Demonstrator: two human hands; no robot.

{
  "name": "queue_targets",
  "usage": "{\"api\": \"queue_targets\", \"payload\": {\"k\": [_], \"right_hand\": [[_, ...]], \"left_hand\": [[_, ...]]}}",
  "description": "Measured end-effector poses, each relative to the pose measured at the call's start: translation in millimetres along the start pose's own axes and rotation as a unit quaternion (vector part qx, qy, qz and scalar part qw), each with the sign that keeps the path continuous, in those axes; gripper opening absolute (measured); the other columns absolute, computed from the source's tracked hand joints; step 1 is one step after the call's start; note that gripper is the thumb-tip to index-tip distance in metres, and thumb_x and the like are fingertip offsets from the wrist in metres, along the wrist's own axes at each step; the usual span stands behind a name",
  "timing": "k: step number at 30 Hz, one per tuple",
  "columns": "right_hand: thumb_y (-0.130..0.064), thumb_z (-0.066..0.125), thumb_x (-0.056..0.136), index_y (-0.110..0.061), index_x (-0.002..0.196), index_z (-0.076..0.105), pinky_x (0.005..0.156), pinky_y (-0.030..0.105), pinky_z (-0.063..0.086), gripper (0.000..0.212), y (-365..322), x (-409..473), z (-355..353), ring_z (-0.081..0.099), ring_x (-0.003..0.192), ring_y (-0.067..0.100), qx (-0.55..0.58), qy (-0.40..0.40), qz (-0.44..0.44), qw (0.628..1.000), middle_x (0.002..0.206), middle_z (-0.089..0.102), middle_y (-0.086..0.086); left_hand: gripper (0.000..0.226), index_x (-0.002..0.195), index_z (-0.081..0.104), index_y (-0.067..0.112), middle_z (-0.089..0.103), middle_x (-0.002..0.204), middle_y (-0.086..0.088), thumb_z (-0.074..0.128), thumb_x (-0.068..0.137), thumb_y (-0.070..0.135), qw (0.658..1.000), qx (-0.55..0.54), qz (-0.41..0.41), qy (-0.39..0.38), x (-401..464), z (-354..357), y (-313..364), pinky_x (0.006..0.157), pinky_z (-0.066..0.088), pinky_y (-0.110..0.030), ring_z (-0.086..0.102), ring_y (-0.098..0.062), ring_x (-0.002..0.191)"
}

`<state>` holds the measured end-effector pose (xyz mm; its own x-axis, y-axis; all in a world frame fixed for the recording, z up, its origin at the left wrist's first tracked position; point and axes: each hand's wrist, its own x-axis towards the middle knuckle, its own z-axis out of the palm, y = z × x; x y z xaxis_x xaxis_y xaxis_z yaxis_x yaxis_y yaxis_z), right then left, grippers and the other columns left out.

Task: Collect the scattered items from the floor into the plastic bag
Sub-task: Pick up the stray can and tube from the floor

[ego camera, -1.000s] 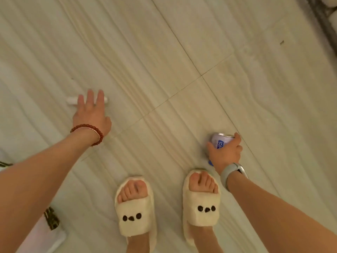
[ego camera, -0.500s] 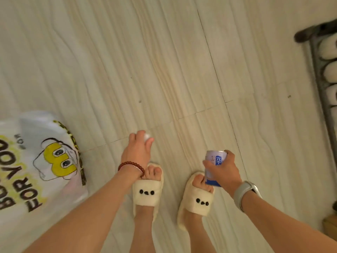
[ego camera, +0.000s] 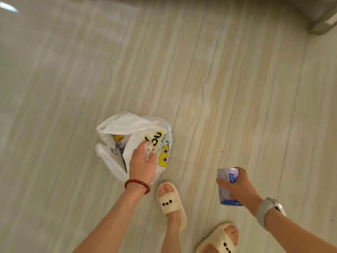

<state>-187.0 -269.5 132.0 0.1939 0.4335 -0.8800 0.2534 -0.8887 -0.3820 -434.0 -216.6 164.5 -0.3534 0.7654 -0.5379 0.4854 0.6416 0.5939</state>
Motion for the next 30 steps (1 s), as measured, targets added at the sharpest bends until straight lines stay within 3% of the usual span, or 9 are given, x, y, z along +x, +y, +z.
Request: {"api": "queue_targets", "payload": {"k": [5, 8, 12, 14, 18, 21, 24, 27, 30], "right_hand": [[-0.012, 0.074, 0.073, -0.013, 0.127, 0.027, 0.074, 0.039, 0.052, 0.071, -73.7, -9.8, 67.9, 0.057, 0.080, 0.021, 0.015, -0.051, -0.018, 0.998, 0.087, 0.054, 0.001], [-0.010, 0.073, 0.073, -0.010, 0.124, 0.030, 0.062, 0.027, 0.048, 0.067, -104.1, -6.0, 117.9, 0.055, 0.077, 0.014, 0.016, -0.050, -0.053, 0.997, 0.088, 0.050, -0.003], [-0.012, 0.075, 0.072, -0.018, 0.121, 0.030, 0.066, 0.026, 0.050, 0.067, -130.3, 1.0, 171.7, 0.057, 0.091, 0.022, 0.040, -0.057, -0.070, 0.995, 0.099, 0.053, 0.001], [-0.011, 0.075, 0.071, -0.018, 0.123, 0.031, 0.067, 0.026, 0.050, 0.069, -137.0, 3.1, 189.5, 0.056, 0.098, 0.023, 0.020, -0.064, -0.087, 0.994, 0.104, 0.053, 0.001], [-0.014, 0.077, 0.068, -0.022, 0.121, 0.033, 0.079, 0.036, 0.052, 0.069, -147.8, 2.3, 205.9, 0.057, 0.094, 0.016, -0.086, -0.086, -0.125, 0.985, 0.093, 0.050, -0.016], [-0.006, 0.076, 0.069, -0.022, 0.116, 0.032, 0.075, 0.025, 0.046, 0.066, -157.7, 6.2, 209.8, 0.053, 0.087, 0.005, -0.125, -0.132, -0.152, 0.972, 0.093, 0.049, -0.017], [-0.003, 0.076, 0.068, -0.024, 0.111, 0.031, 0.072, 0.017, 0.044, 0.066, -171.3, 7.5, 214.0, 0.053, 0.089, 0.004, -0.164, -0.151, -0.198, 0.954, 0.095, 0.048, -0.017], [-0.004, 0.076, 0.068, -0.025, 0.109, 0.032, 0.068, 0.012, 0.047, 0.064, -190.5, -3.2, 226.7, 0.053, 0.088, -0.001, -0.190, -0.140, -0.260, 0.936, 0.096, 0.046, -0.018], [-0.002, 0.075, 0.068, -0.026, 0.112, 0.033, 0.076, 0.006, 0.047, 0.065, -208.9, -17.6, 254.4, 0.051, 0.089, -0.015, -0.170, -0.155, -0.336, 0.913, 0.100, 0.043, -0.022]], "left_hand": [[0.042, 0.130, 0.038, 0.017, 0.055, 0.111, -0.012, 0.043, 0.089, 0.012, 0.995, -0.049, -0.081, 0.035, 46.5, -57.6, -28.3, 0.082, 0.052, -0.041, 0.061, -0.034, 0.094], [0.048, 0.135, 0.032, 0.010, 0.049, 0.124, -0.019, 0.043, 0.089, 0.004, 0.995, 0.092, -0.018, 0.046, 81.8, -65.9, -49.4, 0.093, 0.039, -0.039, 0.048, -0.035, 0.114], [0.058, 0.139, 0.021, 0.008, 0.040, 0.132, -0.020, 0.042, 0.085, -0.002, 0.960, 0.278, -0.016, 0.001, 115.7, -69.5, -74.8, 0.097, 0.033, -0.038, 0.041, -0.035, 0.119], [0.052, 0.134, 0.031, 0.010, 0.044, 0.130, -0.015, 0.045, 0.085, 0.003, 0.949, 0.315, -0.023, -0.006, 117.0, -72.7, -85.8, 0.094, 0.036, -0.039, 0.040, -0.032, 0.119], [0.046, 0.101, 0.060, 0.016, 0.060, 0.113, -0.009, 0.074, 0.057, 0.012, 0.923, 0.365, 0.019, 0.123, 104.0, -86.6, -109.9, 0.087, 0.029, -0.039, 0.046, -0.026, 0.109], [0.061, 0.123, 0.048, 0.014, 0.040, 0.139, -0.020, 0.071, 0.067, 0.019, 0.936, 0.282, -0.106, 0.182, 99.4, -99.4, -131.8, 0.101, 0.029, -0.053, 0.036, -0.037, 0.128], [0.068, 0.141, 0.023, 0.014, 0.017, 0.150, -0.020, 0.059, 0.084, 0.024, 0.938, 0.114, -0.242, 0.218, 97.5, -114.3, -142.4, 0.105, 0.027, -0.051, 0.021, -0.037, 0.136], [0.055, 0.138, 0.028, 0.011, 0.043, 0.136, -0.020, 0.051, 0.088, 0.017, 0.901, -0.131, -0.329, 0.251, 99.4, -123.4, -154.4, 0.100, 0.039, -0.043, 0.045, -0.035, 0.122], [0.028, 0.114, 0.056, 0.008, 0.065, 0.105, -0.018, 0.052, 0.087, 0.016, 0.866, -0.209, -0.355, 0.285, 89.1, -125.4, -158.2, 0.087, 0.047, -0.035, 0.062, -0.033, 0.094]]}}
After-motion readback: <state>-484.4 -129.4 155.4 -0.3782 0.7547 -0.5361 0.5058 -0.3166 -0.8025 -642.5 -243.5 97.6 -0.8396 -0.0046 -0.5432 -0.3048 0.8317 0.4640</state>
